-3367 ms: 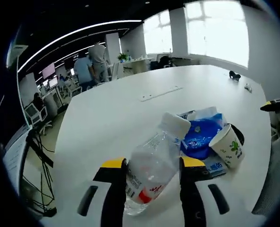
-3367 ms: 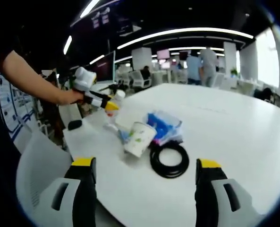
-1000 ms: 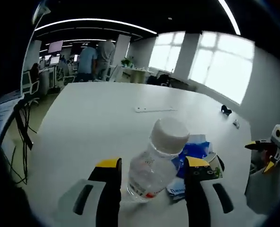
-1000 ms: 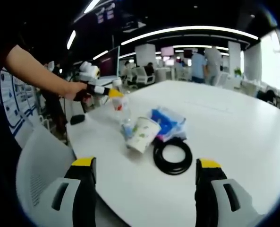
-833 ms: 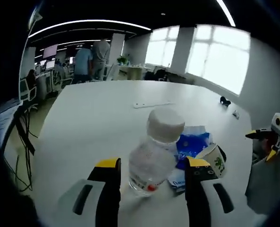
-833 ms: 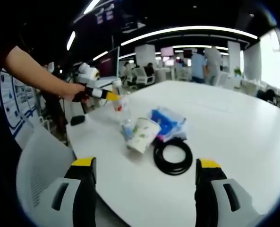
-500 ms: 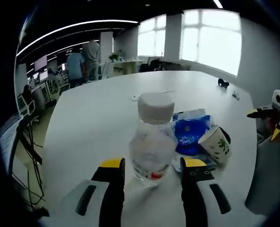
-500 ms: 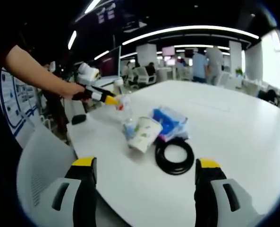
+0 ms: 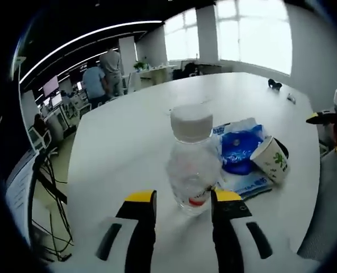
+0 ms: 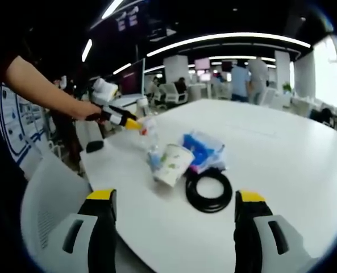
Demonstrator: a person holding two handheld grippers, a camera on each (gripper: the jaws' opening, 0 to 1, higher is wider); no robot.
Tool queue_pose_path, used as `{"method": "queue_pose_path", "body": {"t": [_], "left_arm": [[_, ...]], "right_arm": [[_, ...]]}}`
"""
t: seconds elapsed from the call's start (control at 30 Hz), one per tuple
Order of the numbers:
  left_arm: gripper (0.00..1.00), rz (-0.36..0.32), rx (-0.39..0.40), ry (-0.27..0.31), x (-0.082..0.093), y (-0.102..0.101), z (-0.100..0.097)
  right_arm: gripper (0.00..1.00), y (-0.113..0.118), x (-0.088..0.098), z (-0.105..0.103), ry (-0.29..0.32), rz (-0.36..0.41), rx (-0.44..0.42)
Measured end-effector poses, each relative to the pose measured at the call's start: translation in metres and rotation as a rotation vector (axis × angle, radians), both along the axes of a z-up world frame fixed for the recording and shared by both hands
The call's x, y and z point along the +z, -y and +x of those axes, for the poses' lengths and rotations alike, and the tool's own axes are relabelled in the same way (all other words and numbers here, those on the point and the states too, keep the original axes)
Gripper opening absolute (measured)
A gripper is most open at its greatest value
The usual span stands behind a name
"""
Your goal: Arrange the tabletop items into an orderly group along one side of the table until the central work area is clear of visible clutter.
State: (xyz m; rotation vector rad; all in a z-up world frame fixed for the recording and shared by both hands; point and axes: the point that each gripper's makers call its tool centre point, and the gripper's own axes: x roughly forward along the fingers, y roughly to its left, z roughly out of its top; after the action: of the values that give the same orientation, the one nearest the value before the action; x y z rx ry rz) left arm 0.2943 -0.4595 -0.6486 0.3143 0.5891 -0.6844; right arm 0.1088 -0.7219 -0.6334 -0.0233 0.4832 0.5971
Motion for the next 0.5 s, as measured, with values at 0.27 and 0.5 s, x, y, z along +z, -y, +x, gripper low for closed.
{"method": "queue_pose_path", "body": {"t": [0.27, 0.5], "left_arm": [[0.37, -0.014, 0.020, -0.006, 0.005, 0.006, -0.002], [0.44, -0.030, 0.045, -0.009, 0.013, 0.012, -0.007]], "right_arm": [[0.83, 0.002, 0.004, -0.001, 0.007, 0.012, -0.003], [0.83, 0.001, 0.011, -0.003, 0.027, 0.018, 0.018]]}}
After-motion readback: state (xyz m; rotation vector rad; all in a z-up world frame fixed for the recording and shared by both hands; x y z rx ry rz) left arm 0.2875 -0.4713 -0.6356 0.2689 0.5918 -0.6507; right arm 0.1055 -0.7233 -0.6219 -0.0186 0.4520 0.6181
